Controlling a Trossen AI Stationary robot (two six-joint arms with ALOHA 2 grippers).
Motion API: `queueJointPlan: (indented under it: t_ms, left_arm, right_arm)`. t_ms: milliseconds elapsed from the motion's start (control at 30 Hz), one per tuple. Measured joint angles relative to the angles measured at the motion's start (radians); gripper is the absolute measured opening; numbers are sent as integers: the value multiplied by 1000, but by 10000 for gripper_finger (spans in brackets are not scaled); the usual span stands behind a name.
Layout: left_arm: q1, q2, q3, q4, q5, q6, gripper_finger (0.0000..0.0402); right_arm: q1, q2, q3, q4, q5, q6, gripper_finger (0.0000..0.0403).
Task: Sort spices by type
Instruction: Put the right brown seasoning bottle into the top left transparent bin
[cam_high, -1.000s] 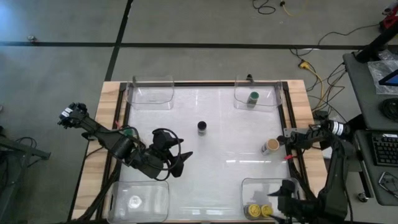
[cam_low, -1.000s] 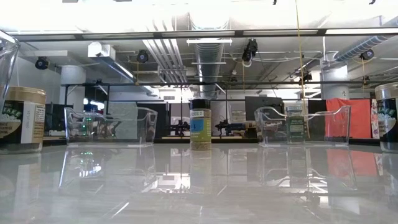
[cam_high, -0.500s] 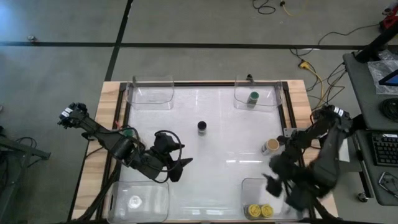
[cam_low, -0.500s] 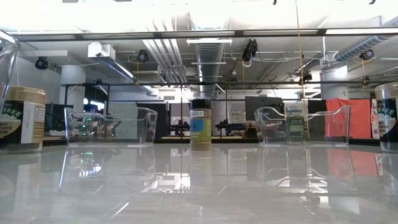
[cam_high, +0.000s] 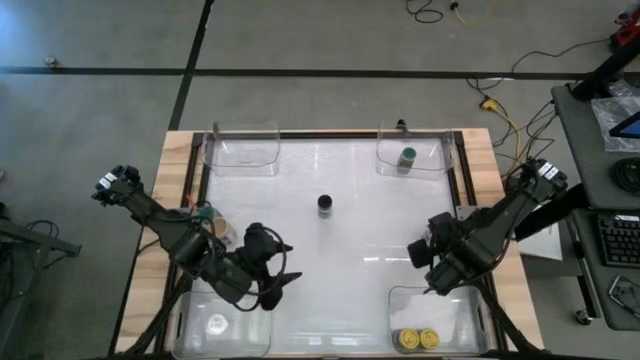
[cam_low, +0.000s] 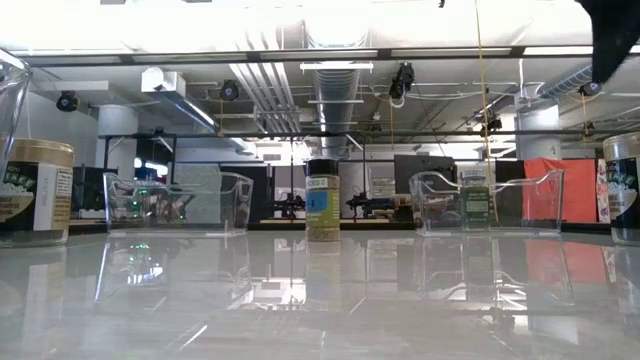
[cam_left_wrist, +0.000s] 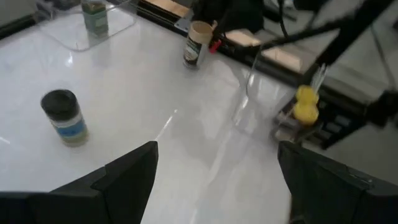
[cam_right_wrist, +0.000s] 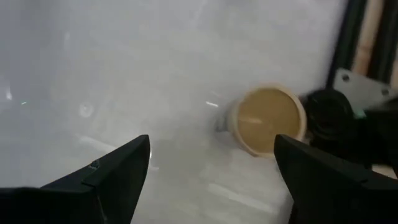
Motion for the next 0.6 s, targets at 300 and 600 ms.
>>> queueJointPlan:
  t_ms: [300, 600]
  left_arm:
    - [23, 0, 0, -106, -197, 175, 316]
    - [120, 0, 0, -103, -345, 322, 316]
  right_arm:
    - [-22, -49, -97, 0, -80, 238, 334]
    - [-137, -98, -143, 53, -207, 297, 341]
